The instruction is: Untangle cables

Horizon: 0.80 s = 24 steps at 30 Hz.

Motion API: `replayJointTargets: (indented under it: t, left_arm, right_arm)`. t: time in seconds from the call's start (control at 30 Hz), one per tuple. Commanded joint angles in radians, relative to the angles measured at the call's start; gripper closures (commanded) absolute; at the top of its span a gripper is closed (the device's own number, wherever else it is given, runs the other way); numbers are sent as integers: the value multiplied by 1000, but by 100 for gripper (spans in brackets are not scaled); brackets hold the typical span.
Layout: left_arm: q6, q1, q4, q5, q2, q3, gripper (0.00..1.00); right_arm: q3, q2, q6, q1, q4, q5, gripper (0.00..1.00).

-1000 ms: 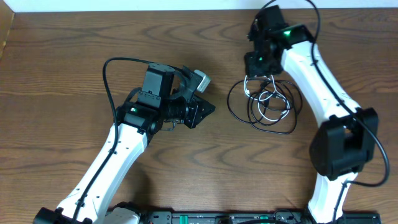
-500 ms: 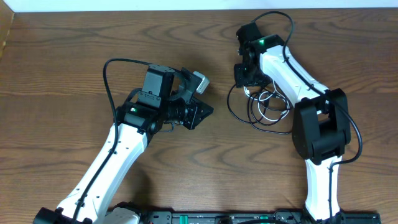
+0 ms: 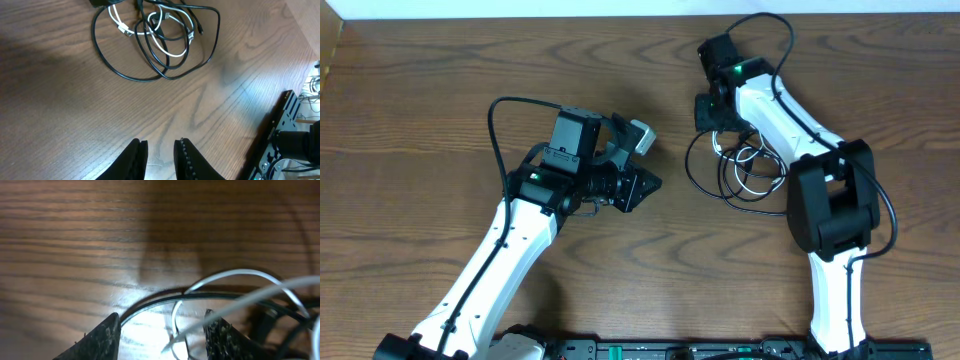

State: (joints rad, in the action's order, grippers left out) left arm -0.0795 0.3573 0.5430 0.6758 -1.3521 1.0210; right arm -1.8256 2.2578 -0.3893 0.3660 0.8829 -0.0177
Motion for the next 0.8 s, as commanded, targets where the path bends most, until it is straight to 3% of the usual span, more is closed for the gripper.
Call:
replayJointTargets:
  t: [0.0, 0.1, 0.17, 0.2, 0.4, 0.77]
  left_arm:
    - [-14, 2, 6, 12, 4, -3, 76]
    - [-14, 2, 7, 12, 4, -3, 76]
    - [-14, 2, 6, 12, 4, -3, 76]
    - [-14, 2, 6, 12, 4, -3, 76]
    - [-14, 2, 8, 12, 4, -3, 76]
    - [-14, 2, -31, 50, 4, -3, 76]
  right_arm:
    - [-3, 35, -35, 10, -5, 2, 51]
    - [-3, 45, -37, 16, -5, 3, 56]
    - [-3, 47, -44, 21, -12, 24, 92]
    - [-3, 47, -42, 23, -23, 53, 99]
    - [-64, 5, 8, 24, -11, 172, 99]
    - [-430, -168, 65, 21, 446, 68, 99]
